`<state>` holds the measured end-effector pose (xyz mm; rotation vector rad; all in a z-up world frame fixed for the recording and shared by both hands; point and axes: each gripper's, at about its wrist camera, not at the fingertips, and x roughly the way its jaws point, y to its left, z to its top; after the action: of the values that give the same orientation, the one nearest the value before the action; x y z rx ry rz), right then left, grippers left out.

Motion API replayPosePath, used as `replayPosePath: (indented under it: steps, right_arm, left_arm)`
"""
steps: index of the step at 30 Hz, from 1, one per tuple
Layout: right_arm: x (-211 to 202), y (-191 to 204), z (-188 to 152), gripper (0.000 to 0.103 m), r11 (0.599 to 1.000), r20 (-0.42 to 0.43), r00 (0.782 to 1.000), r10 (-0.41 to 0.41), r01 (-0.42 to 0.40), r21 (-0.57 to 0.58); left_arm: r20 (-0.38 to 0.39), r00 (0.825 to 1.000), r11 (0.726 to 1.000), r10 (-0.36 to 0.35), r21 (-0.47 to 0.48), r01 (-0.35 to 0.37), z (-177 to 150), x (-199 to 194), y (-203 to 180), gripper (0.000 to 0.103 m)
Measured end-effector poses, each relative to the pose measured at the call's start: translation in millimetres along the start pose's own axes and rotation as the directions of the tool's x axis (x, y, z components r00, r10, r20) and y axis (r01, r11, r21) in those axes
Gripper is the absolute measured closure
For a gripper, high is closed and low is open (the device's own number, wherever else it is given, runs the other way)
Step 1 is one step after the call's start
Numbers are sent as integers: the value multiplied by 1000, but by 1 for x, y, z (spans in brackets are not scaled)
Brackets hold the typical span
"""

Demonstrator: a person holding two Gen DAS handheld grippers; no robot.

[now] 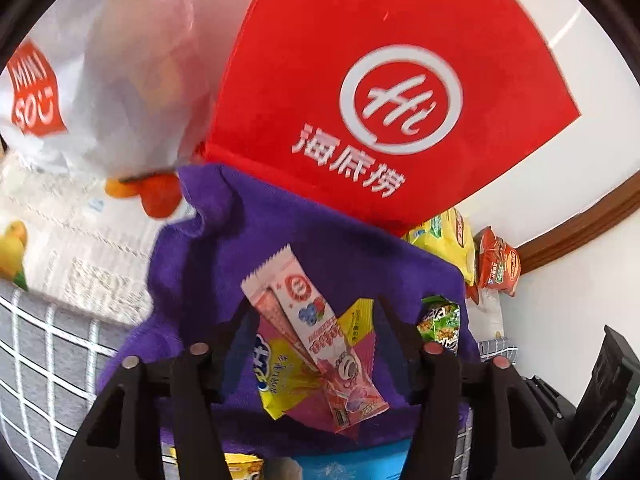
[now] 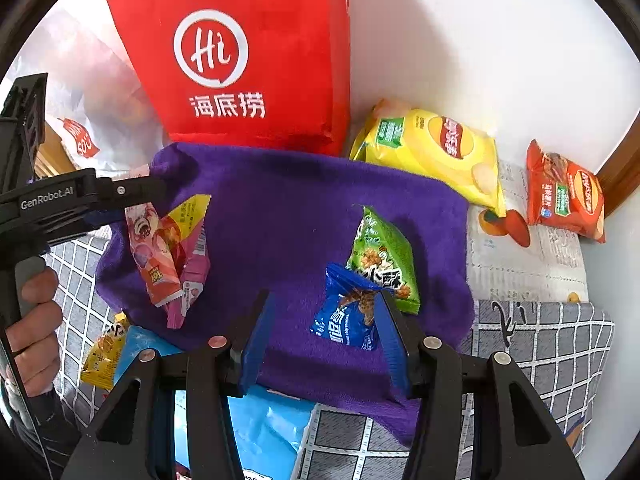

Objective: Organize snacks
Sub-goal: 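Lower the pink candy stick onto the purple cloth and open the left gripper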

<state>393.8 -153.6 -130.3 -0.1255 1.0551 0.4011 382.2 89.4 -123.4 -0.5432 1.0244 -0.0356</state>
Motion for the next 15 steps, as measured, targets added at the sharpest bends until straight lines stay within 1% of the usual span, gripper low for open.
replayPosePath:
  steps: [1,2,4,6,7,8,9,10,11,13,14,15]
  right_arm:
    - [-2,0,0,52,1000,7,1000,1,-1,6]
    - [-3,-1,0,52,1000,10,1000,2,-2,8]
    - [-5,-2,1,51,1000,16,1000,2,-2,11]
    - [-5,-2,1,51,1000,17,1000,-2,1,12]
    - [-5,-2,1,51,1000,16,1000,-2,2,11]
    - [-5,-2,1,51,1000,17,1000,-2,2,12]
    - [-6,-2,1,51,1000,19,1000,-2,2,12]
    - [-5,-2,1,51,1000,20,1000,-2,2,12]
    - [-6,-2,1,51,1000,21,1000,-2,2,11]
    - [-6,-3,1,51,1000,25,1000,-2,2,10]
    - [-7,-3,1,51,1000,26,1000,-2,2,11]
    - [-7,-4,1,51,1000,27,1000,-3,3,14]
  left_arm:
    - [1,1000,999,8,34,-8,0,-3,-2,39]
    - [-15,1000,998,24,63,-23,1,-4,-4,39]
    - [-70,997,995,34,91,-28,0,0,-6,41]
    - [-112,991,992,69,109,-57,-4,7,-9,42]
    - [-139,983,985,120,142,-100,-7,14,-11,47]
    - [-153,978,979,142,164,-117,-9,18,-14,58]
    - [-152,980,982,125,163,-100,-10,20,-15,62]
    - [-142,986,987,90,143,-69,-11,20,-15,66]
    - [-139,987,989,75,135,-56,-12,21,-15,71]
    - [-115,992,989,59,143,-42,-14,21,-18,74]
    - [-101,994,990,41,136,-27,-14,21,-19,79]
    - [-87,996,993,3,118,7,-13,22,-19,82]
